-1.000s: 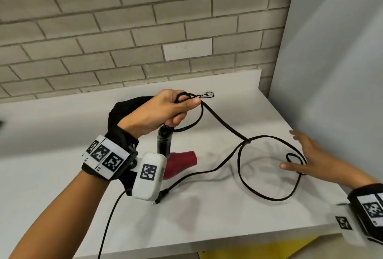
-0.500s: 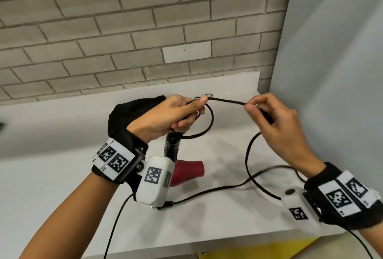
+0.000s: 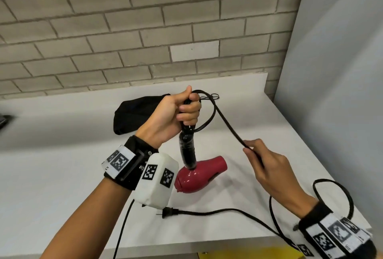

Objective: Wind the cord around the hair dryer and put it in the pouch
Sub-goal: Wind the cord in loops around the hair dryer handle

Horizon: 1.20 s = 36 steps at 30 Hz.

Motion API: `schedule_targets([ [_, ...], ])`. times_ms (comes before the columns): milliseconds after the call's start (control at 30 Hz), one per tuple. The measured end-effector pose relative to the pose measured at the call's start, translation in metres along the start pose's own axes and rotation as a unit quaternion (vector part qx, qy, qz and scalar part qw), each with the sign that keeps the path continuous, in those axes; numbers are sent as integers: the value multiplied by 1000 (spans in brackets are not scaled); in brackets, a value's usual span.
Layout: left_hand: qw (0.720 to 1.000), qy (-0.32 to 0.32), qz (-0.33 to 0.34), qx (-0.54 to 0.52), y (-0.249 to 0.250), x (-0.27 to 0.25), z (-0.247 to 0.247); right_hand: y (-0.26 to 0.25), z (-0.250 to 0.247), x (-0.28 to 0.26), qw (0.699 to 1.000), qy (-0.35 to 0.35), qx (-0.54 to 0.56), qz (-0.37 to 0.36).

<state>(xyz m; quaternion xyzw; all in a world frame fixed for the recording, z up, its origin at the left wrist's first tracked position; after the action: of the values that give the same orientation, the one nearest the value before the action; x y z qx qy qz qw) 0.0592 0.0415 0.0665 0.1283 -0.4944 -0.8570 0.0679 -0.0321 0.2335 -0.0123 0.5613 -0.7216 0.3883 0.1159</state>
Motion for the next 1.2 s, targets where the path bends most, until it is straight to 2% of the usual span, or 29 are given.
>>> schedule_targets([
  [67, 1000, -3, -4, 7, -6, 1, -1, -20, -2, 1, 992, -29, -104, -71],
  [200, 999, 1, -4, 53, -17, 0, 5, -62, -5, 6, 945, -41, -255, -201],
  [367, 992, -16, -31, 123, -34, 1, 21, -90, -2, 25, 900, -84, -291, -313],
  [467, 978, -12, -44, 202, -46, 1, 25, -100, -7, 40, 896, -60, -272, -346],
  [533, 961, -20, -35, 272, -53, 1, 31, -104, -13, 55, 916, -35, -241, -318],
  [600, 957, -22, -39, 288, -56, -1, 34, -99, -18, 74, 946, -29, -206, -248],
  [700, 968, -21, -66, 243, -55, -3, 34, -81, -19, 93, 983, -57, -114, -134],
  [800, 980, -46, -83, 174, -54, -4, 30, -57, -17, 98, 995, -85, 1, -54],
  [867, 984, -70, -90, 137, -54, -5, 28, -40, -13, 96, 987, -111, 117, 15],
  [933, 985, -99, -72, 123, -52, -8, 27, -29, -3, 87, 956, -167, 235, 54],
  [1000, 984, -114, -52, 130, -49, -11, 25, -27, 6, 73, 922, -210, 319, 59],
  [1067, 985, -125, -50, 111, -48, -12, 25, -27, 10, 62, 899, -203, 383, 64],
  [1200, 984, -152, -65, 63, -50, -11, 29, -28, 11, 57, 873, -138, 459, 91],
])
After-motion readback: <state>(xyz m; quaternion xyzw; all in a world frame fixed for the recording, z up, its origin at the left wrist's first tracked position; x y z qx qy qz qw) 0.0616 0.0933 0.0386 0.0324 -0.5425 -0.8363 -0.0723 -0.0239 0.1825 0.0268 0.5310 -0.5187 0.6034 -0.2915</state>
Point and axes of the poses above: each hand's wrist, its own x-axis towards the middle knuckle, its own z-axis out of the palm, y = z × x, the point moved 5 cm from there along x, towards the middle knuckle, and after that the axes turned 5 degrees about -z, right-handed, at the moved point
